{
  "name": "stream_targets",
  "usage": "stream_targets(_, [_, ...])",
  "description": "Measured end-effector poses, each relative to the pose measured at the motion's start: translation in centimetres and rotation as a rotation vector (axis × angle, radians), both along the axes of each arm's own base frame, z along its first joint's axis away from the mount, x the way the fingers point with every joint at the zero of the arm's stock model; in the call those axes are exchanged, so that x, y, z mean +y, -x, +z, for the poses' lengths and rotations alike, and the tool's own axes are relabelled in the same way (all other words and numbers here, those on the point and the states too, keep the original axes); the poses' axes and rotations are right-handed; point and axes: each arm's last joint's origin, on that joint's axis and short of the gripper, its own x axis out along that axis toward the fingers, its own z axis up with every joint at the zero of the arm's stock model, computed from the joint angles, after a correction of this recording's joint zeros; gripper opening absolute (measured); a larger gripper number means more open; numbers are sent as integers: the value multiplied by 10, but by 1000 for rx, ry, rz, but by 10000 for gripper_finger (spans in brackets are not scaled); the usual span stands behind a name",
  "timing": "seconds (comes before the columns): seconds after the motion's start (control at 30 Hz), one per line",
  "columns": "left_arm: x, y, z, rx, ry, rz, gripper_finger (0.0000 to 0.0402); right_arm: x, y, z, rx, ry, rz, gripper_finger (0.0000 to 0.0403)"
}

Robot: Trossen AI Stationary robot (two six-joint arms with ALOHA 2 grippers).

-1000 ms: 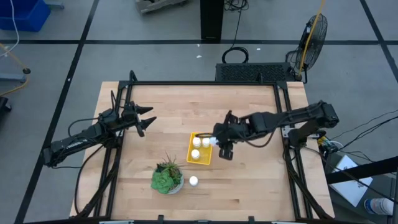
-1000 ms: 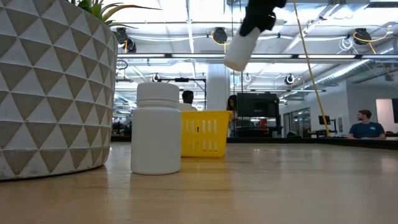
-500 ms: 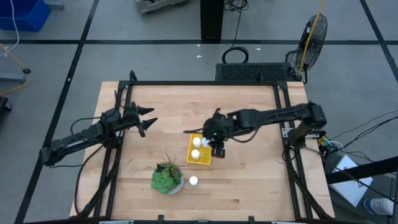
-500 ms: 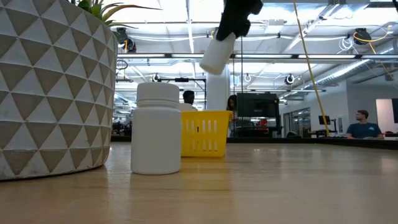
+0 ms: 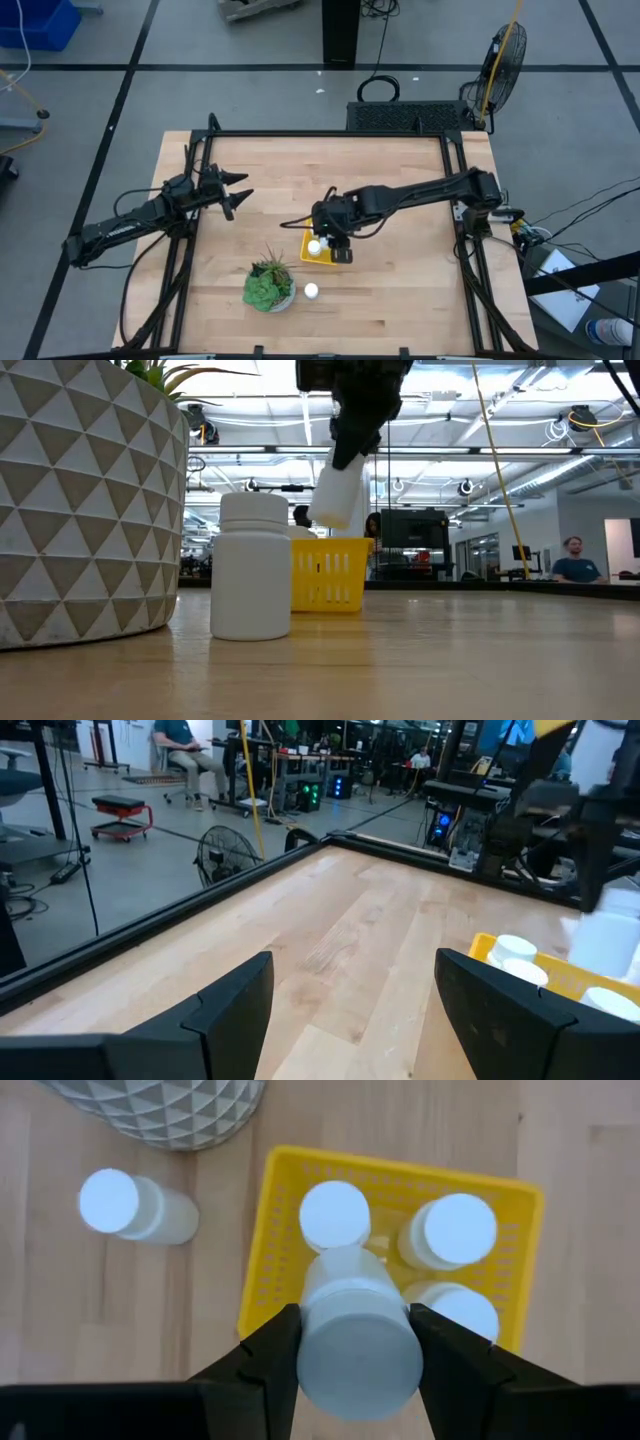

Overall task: Pick and place pill bottles into a basket
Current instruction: Put the white pill bottle into the yellow bin

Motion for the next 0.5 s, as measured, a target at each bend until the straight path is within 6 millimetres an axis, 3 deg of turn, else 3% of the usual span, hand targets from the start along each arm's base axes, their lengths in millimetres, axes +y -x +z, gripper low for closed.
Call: stream_targets(0.5, [0,0,0,0,0,-1,282,-5,-3,-9,32,11,4,151])
